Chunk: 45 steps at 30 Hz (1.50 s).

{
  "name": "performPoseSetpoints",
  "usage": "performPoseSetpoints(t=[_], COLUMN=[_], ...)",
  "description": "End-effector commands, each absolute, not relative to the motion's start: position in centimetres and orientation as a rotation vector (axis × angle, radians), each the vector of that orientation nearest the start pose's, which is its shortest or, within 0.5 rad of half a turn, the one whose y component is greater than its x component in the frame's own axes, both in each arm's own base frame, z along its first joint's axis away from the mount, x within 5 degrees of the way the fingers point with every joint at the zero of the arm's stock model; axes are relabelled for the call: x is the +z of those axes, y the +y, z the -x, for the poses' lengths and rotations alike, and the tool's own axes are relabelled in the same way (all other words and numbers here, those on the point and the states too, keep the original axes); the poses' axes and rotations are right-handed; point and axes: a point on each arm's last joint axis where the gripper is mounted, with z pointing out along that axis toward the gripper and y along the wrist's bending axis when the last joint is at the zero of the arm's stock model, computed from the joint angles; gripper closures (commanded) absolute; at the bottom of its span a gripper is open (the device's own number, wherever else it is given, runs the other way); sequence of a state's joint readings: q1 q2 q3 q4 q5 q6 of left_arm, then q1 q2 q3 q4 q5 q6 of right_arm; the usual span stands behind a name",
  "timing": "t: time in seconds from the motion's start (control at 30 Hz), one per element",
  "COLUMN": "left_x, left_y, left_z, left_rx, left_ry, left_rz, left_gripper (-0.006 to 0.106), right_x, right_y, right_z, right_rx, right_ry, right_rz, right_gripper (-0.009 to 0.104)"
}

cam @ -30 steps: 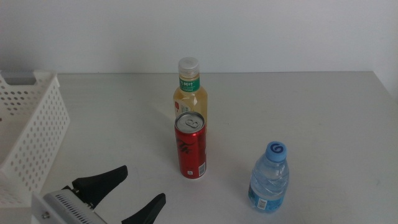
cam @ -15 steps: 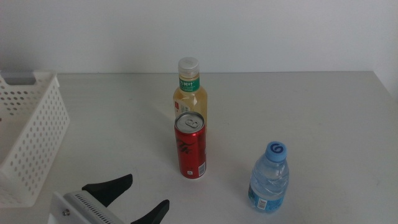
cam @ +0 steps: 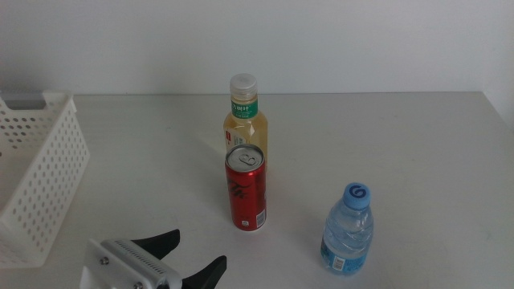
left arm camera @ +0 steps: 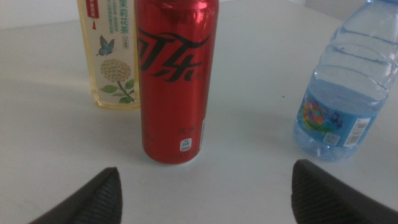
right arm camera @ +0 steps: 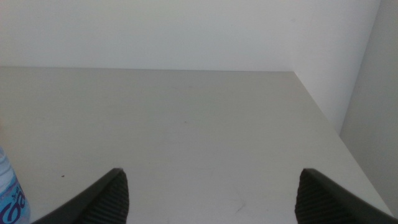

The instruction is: Use arms to grab the bottles and put them into the dustbin to the left of the table.

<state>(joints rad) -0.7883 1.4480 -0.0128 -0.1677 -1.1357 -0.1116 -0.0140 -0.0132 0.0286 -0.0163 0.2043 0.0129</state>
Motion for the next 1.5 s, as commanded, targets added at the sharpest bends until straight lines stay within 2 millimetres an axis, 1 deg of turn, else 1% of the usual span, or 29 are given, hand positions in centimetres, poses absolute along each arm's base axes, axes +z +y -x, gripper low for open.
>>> performPoseSetpoints(t=[0.0,0.17,0.37,0.6,0.73,0.87,1.17,1.47], left_x=[17.1,16.9,16.6,16.3,16.1,15.7,14.7,14.4], left_y=[-11.7,-12.8,-13.3,-14.0,-14.7,-15.4,-16.7,-17.3], left_z=[-13.7,-15.2,-17.6,-20.0,-21.6,-22.8,-24.8,-26.5], left_rx=[-0.615,-0.590,-0.560,-0.614,-0.642,-0.644,-0.643,-0.626], left_ry=[1.569,1.583,1.585,1.571,1.554,1.551,1.563,1.552], left_rz=[-0.353,-0.347,-0.328,-0.390,-0.424,-0.422,-0.419,-0.381], left_gripper=[0.007,0.007,0.007,0.007,0.007,0.007,0.007,0.008], right_x=[19.7,19.7,19.7,19.7,19.7,19.7,19.7,19.7], right_y=[-0.1,-0.1,-0.1,-0.1,-0.1,-0.1,-0.1,-0.1], right_z=[-5.5,-5.5,-5.5,-5.5,-5.5,-5.5,-5.5,-5.5], right_rx=[-0.030,-0.030,-0.030,-0.030,-0.030,-0.030,-0.030,-0.030], right_ry=[1.593,1.593,1.593,1.593,1.593,1.593,1.593,1.593], right_rz=[-0.005,-0.005,-0.005,-0.005,-0.005,-0.005,-0.005,-0.005], right_gripper=[0.024,0.024,0.024,0.024,0.024,0.024,0.024,0.024])
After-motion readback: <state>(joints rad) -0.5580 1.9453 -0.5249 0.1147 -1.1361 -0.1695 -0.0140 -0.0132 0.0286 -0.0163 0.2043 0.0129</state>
